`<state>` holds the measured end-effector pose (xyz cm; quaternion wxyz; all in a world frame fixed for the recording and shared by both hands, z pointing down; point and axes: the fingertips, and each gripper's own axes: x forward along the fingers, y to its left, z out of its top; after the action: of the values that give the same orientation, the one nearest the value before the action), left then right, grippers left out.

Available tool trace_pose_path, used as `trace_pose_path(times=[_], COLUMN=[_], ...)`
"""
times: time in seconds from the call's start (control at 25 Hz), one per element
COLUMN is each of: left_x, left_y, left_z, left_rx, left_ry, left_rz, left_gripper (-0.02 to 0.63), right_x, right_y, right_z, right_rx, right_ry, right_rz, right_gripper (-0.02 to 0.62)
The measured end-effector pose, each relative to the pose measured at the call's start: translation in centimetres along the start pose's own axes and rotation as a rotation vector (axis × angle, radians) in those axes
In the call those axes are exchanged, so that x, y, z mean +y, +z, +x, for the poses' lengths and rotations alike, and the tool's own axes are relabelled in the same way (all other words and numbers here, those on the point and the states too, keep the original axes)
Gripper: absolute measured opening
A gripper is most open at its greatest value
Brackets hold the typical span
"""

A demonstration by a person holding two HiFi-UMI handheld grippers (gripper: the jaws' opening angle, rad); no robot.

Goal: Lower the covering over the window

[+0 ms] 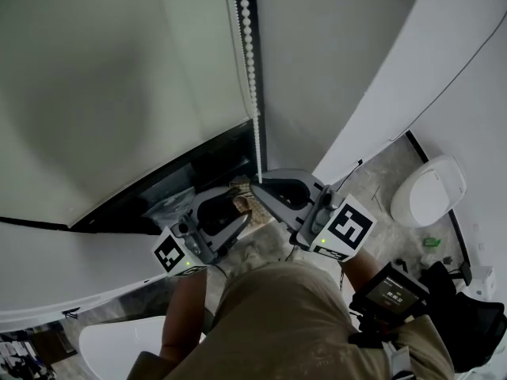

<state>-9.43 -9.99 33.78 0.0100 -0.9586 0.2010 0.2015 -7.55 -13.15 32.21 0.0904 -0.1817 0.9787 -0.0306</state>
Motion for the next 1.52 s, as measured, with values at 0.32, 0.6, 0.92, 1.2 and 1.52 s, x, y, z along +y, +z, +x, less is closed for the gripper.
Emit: trace_pose_path(times=[0.32, 0.6, 0.92, 1.2, 1.52], left_x=[1.2, 2.4, 1.7, -0.6, 0.0], left_y=[3.9, 3.8, -2.4, -2.0, 3.5], left_z=[5.1, 4.2, 1.6, 2.3, 2.1], left_rx=[0.081, 0.058, 0.117, 0.154, -0.004], left_ry=[0.04, 0.094, 0.064, 0.011, 0.011], left_rz=[0.142, 0.174, 0.056, 0.051, 0.075], left_gripper=[0.072, 0.021, 0.021, 0.021, 0.126], right_x=[1.3, 2.6, 1.6, 1.8, 1.7], right_y=[-3.5, -2.1, 2.9, 3.5, -0.6], right_z=[0.7, 0.3, -0.3, 0.6, 0.4], right_rx=[0.075, 0.069, -0.066, -0.049, 0.016], right_ry=[0.031, 0.081, 0.047, -0.002, 0.028], right_rz=[0.03, -0.068, -0.035, -0.054, -0.007], right_gripper=[0.015, 0.06, 0.094, 0.015, 0.009])
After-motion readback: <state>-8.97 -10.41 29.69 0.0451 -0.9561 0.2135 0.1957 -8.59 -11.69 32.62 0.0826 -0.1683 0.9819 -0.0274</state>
